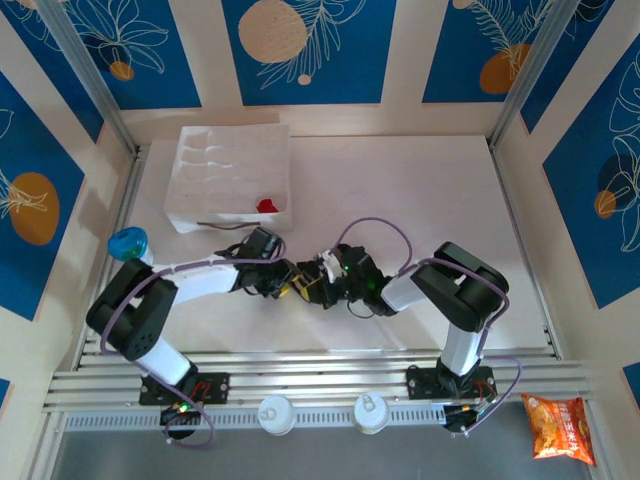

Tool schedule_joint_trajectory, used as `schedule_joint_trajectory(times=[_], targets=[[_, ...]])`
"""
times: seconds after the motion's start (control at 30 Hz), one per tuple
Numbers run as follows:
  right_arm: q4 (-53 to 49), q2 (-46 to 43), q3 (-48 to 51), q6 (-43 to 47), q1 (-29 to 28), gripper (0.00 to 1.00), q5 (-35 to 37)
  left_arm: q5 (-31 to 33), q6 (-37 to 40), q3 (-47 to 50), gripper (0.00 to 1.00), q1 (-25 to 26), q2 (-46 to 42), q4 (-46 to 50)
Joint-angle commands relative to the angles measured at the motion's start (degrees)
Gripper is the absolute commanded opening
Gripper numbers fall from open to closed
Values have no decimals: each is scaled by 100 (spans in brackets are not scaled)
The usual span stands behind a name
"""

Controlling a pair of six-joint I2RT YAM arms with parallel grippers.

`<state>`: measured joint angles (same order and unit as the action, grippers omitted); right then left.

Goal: Roll the socks

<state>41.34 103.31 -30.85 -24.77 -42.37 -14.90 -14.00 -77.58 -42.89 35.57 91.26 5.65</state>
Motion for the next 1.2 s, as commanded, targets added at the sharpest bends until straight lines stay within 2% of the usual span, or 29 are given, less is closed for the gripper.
schedule_joint_trajectory(times=[0.0,0.1,0.2,0.23,0.3,0.37,0.47,0.57,0.7,0.8,1.0,1.17], targets=[[-1629,654,205,-299,240,0,-286,-85,227,-90,38,89,313,-133],[-1704,819,71,-337,341,0,-577,-46,297,-173,35,183,481,-87],[-1975,721,-48,-115,314,1,-408,104,405,-376,25,275,628,507],[-2138,603,-104,45,264,7,-251,169,405,-379,23,289,635,627],[-2464,211,-166,421,72,24,247,325,352,-377,16,285,604,1044],[-2575,-443,-86,933,-262,37,1057,452,295,-378,12,290,553,1451],[-2484,-1387,116,1673,-795,50,2583,486,184,-401,12,293,491,1821],[-2774,-2001,79,2156,-984,52,3246,550,173,-568,12,341,489,2157],[-3015,-2374,58,2706,-1480,55,3899,561,156,-809,12,378,605,2388],[-3120,-2443,-3,2926,-1759,55,4020,548,147,-973,12,420,710,2493],[-2939,-1797,-438,3446,-2264,56,4654,478,89,-1092,12,445,790,2488],[-2691,-1212,-879,3685,-2379,56,4969,367,34,-1071,12,446,844,2379]])
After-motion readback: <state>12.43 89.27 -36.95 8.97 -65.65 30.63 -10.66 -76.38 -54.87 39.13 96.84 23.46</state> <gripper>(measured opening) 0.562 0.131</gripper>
